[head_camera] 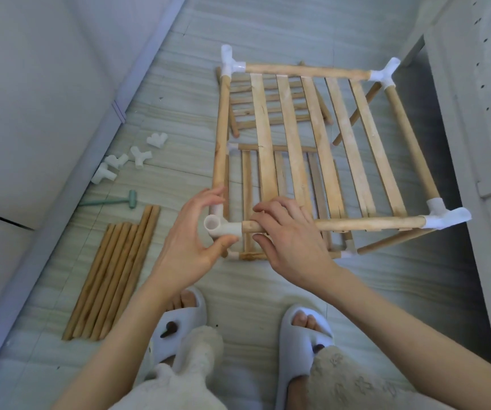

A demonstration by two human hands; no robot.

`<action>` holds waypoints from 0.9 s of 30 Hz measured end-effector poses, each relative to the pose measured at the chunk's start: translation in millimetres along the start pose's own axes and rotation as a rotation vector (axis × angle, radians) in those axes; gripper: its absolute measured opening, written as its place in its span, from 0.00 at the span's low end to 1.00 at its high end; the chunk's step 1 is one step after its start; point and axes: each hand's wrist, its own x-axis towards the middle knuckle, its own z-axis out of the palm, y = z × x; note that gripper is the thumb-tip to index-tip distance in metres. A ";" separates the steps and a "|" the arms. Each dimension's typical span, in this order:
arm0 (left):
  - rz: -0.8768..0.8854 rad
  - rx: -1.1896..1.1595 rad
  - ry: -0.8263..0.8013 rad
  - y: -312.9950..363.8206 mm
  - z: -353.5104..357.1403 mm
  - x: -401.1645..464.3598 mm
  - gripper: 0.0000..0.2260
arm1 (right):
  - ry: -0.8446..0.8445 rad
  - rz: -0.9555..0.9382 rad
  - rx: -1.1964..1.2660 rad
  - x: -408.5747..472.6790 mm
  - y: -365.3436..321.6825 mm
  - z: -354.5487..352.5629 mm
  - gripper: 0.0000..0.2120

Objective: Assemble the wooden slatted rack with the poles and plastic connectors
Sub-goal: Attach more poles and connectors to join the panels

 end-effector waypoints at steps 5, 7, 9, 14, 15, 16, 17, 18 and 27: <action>-0.094 -0.011 0.025 8.3 1.6 -6.7 0.29 | -0.018 0.000 0.094 3.0 4.4 -9.2 0.18; -0.188 -0.144 -0.003 9.3 3.0 -9.7 0.31 | -0.034 -0.007 0.077 2.6 5.3 -13.1 0.19; -0.286 -0.331 -0.051 10.5 2.9 -11.9 0.31 | -0.045 -0.017 0.108 2.7 3.6 -15.8 0.19; -0.255 -0.324 -0.051 4.2 -3.8 -12.7 0.30 | -0.060 -0.050 0.191 11.6 5.1 -24.3 0.21; -0.229 -0.269 -0.063 0.9 -5.8 -12.0 0.30 | -0.095 -0.068 0.168 13.2 5.1 -24.7 0.23; -0.204 -0.227 -0.083 -1.8 -7.9 -12.0 0.30 | -0.134 -0.087 0.127 14.9 3.9 -24.2 0.26; -0.181 -0.203 -0.098 -4.9 -9.5 -11.5 0.30 | -0.161 -0.105 0.071 17.0 1.5 -22.5 0.29; -0.162 -0.203 -0.094 -6.4 -11.0 -10.9 0.29 | -0.169 -0.121 0.010 19.5 -1.8 -19.9 0.30; -0.671 -0.644 0.067 2.5 -10.9 91.2 0.13 | 0.035 -0.150 -0.074 42.1 -11.3 -1.8 0.28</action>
